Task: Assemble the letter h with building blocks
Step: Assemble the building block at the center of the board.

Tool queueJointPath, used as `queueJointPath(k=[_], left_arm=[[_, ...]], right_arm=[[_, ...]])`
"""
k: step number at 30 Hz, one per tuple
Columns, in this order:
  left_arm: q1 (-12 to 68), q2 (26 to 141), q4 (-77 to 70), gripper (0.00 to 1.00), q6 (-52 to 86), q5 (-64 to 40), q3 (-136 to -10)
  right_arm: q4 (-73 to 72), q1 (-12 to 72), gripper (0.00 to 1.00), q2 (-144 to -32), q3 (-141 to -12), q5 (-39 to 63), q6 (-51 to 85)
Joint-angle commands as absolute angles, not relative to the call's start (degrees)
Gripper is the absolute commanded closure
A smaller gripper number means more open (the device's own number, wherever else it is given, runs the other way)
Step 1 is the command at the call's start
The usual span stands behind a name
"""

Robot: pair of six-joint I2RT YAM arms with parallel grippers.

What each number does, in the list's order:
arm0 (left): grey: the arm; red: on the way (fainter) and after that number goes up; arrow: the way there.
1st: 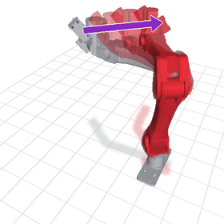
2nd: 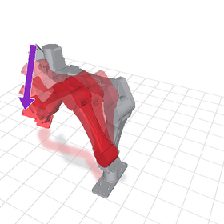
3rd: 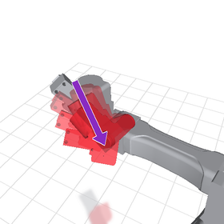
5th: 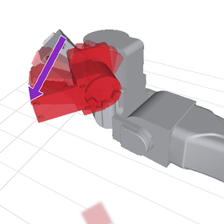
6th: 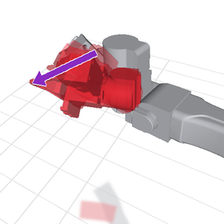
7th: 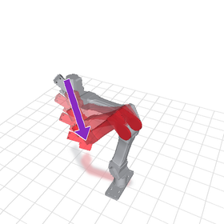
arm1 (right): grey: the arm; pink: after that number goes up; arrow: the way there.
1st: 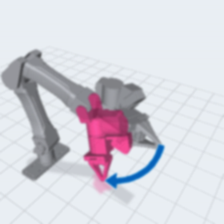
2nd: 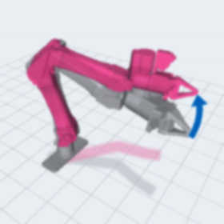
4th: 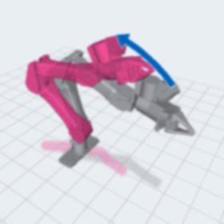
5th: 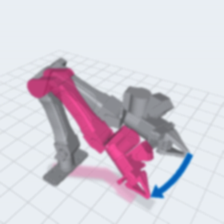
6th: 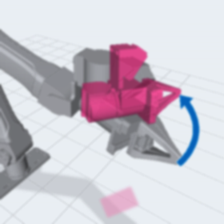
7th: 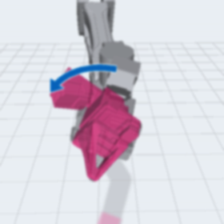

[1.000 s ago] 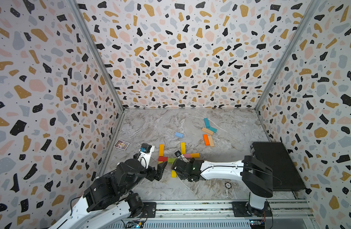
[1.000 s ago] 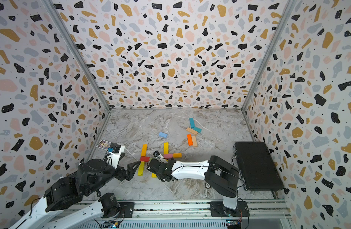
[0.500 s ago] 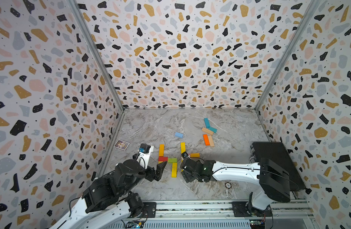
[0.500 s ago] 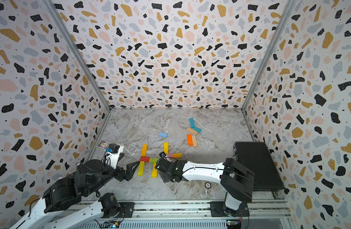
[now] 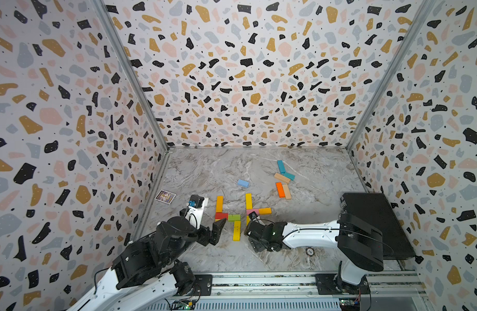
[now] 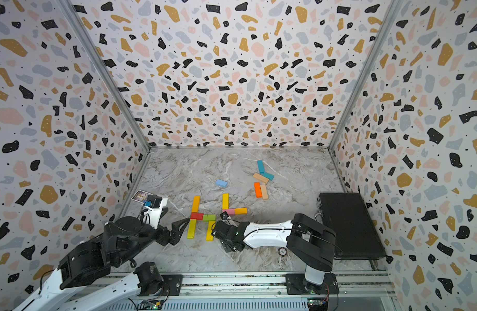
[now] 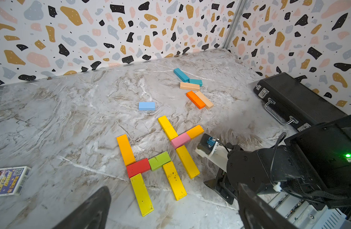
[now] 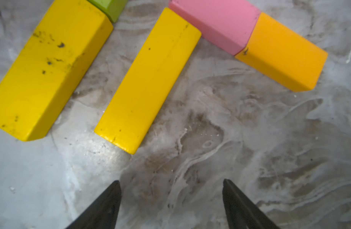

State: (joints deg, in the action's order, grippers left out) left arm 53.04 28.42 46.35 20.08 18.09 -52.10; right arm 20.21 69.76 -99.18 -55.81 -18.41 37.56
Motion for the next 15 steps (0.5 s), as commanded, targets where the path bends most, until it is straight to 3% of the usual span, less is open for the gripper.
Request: queueJointPath(k=[1,15], left_arm=[[52.82,28.47,45.88,0.01,19.10,18.72,-51.94],[52.82,28.59,45.79,0.01,19.23,18.72,-51.68]], right_arm=[[20.58,69.11,0.19,-99.84,-56.17,-20.51,39.45],[19.27,67.75,0.19,-99.98,-55.20,-21.25,40.34]])
